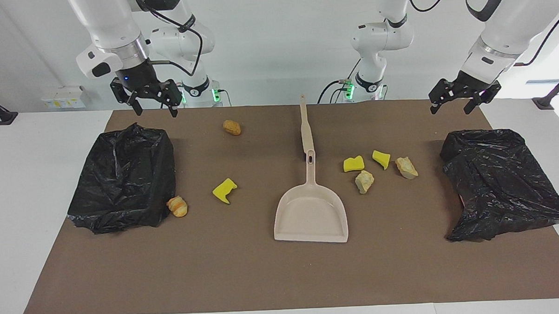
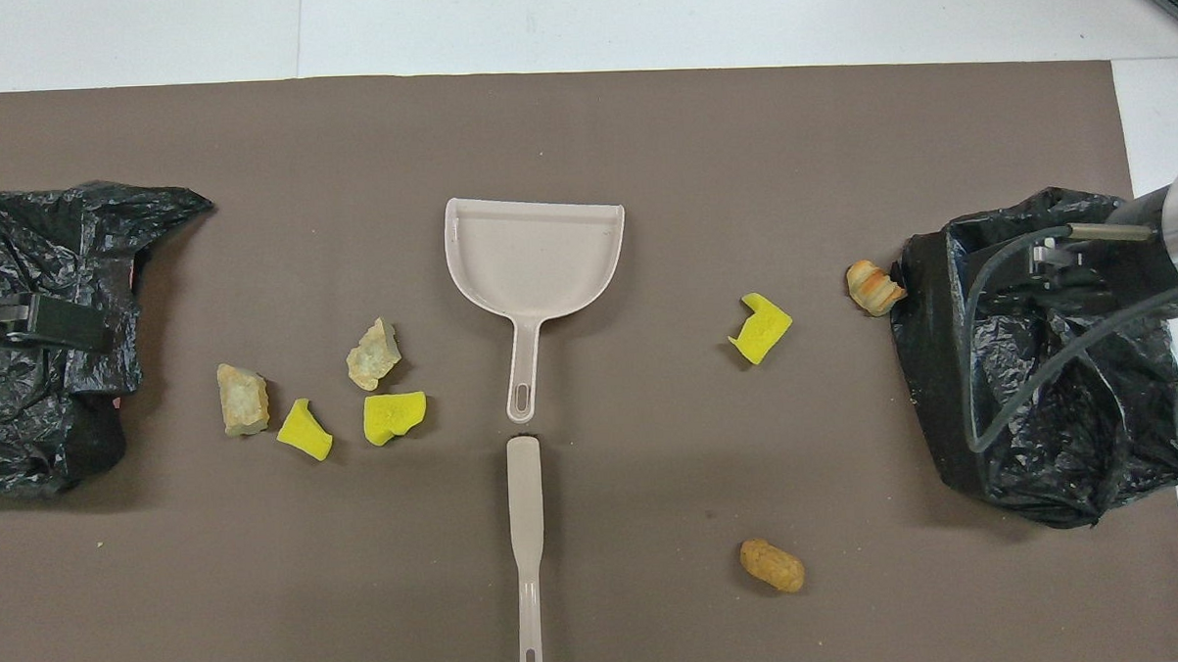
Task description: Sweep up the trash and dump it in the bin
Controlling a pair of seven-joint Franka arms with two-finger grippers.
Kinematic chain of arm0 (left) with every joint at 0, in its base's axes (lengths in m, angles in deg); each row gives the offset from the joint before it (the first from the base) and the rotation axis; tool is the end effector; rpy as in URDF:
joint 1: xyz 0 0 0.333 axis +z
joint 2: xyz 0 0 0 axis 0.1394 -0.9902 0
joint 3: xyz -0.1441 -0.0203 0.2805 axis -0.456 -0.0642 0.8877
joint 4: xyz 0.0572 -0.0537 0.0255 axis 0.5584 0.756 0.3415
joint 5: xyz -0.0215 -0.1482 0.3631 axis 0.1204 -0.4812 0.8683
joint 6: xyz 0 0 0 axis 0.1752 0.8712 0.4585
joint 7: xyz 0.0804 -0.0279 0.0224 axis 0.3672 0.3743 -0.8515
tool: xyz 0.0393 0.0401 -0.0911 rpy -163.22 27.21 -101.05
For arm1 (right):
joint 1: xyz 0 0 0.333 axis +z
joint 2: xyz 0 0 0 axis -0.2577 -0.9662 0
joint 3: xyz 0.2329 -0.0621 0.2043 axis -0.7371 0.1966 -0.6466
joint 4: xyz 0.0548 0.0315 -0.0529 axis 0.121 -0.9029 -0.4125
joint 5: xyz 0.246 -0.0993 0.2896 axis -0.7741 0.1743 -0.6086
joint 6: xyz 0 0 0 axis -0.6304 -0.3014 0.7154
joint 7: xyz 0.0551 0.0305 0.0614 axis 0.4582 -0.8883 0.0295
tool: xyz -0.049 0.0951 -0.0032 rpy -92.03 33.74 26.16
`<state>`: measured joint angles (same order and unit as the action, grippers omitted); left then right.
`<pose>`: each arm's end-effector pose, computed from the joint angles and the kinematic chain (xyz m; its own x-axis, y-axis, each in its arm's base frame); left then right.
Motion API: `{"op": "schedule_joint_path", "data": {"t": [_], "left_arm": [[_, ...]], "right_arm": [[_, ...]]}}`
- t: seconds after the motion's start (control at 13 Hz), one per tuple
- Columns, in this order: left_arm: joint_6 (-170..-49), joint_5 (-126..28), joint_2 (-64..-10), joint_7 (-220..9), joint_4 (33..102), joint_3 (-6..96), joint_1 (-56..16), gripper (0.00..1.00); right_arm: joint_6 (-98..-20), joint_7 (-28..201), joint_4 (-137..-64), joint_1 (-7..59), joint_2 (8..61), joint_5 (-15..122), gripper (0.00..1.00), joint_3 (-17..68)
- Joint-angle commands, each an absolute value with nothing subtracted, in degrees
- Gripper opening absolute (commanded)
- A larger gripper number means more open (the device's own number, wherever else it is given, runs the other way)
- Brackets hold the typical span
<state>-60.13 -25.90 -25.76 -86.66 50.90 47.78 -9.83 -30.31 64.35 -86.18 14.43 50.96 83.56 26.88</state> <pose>0.5426 -0.0215 0.6177 0.9957 -0.0868 -0.0311 -0.0858 -0.9957 0.0336 0.5427 0.0529 0.6382 0.9894 -0.1449 0.0013 -0.1449 -0.9894 -0.0115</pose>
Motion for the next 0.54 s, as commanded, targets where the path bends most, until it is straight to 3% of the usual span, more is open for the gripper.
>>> {"op": "schedule_joint_path", "data": {"t": [0.0, 0.46], "left_arm": [[-59.67, -25.82, -24.61, -85.93, 51.82, 47.61, -9.16, 1.00], [-57.91, -26.52, -23.56, -85.84, 53.40, 46.82, -10.30, 1.00]], "right_arm": [[-31.31, 65.14, -89.51, 13.96, 53.58, 82.81, 1.00, 26.76], [-31.22, 66.02, -89.17, 13.44, 53.23, 82.72, 1.00, 26.76]]}}
